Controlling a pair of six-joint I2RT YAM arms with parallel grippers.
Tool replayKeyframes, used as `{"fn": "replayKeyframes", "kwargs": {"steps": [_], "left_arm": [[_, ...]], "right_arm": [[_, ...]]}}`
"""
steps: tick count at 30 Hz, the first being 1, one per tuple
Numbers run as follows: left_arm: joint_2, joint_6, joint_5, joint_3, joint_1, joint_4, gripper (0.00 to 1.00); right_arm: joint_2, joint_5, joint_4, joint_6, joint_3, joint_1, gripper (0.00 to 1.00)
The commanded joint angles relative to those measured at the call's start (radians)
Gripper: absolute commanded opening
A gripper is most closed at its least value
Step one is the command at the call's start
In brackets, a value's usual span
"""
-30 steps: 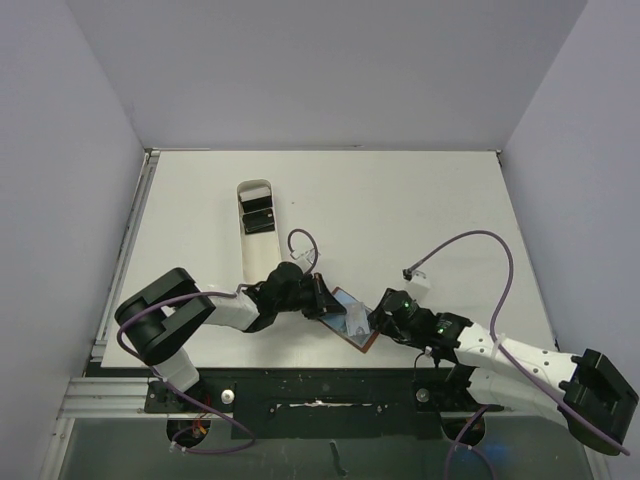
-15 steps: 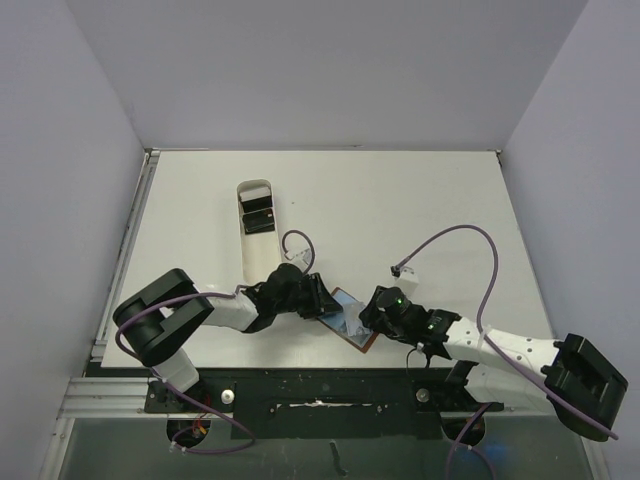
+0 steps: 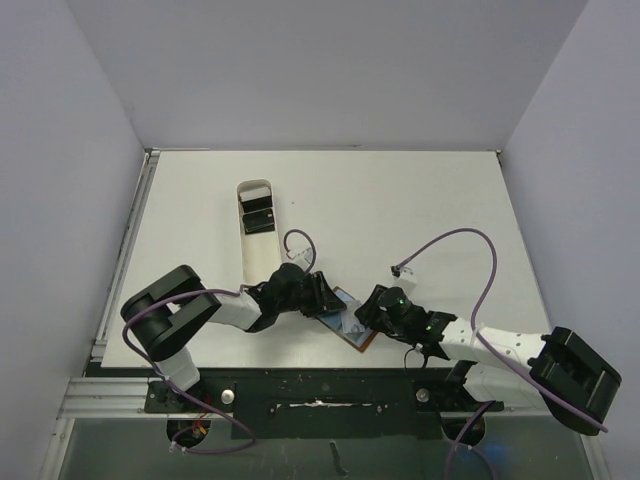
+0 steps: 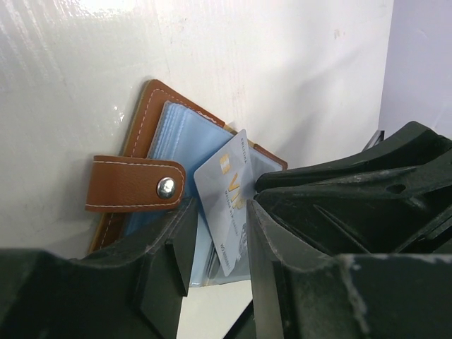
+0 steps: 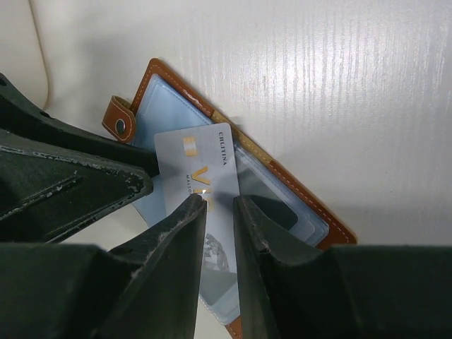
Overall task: Put the credit cards into the card holder
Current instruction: Insert the credit card into the card holder.
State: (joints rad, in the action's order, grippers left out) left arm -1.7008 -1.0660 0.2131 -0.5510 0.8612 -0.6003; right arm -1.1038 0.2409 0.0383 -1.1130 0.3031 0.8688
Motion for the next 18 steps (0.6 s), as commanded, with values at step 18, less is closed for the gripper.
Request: {"fn": "replayKeyframes", "kwargs": {"steps": [18], "left_arm": [[-0.076,-0.14,0.017,0.057,0.031,-0.32,0.24]], "right_arm": [[0.007,-0.025,0.03,-0.042,-0.088,-0.005,0.25]]}}
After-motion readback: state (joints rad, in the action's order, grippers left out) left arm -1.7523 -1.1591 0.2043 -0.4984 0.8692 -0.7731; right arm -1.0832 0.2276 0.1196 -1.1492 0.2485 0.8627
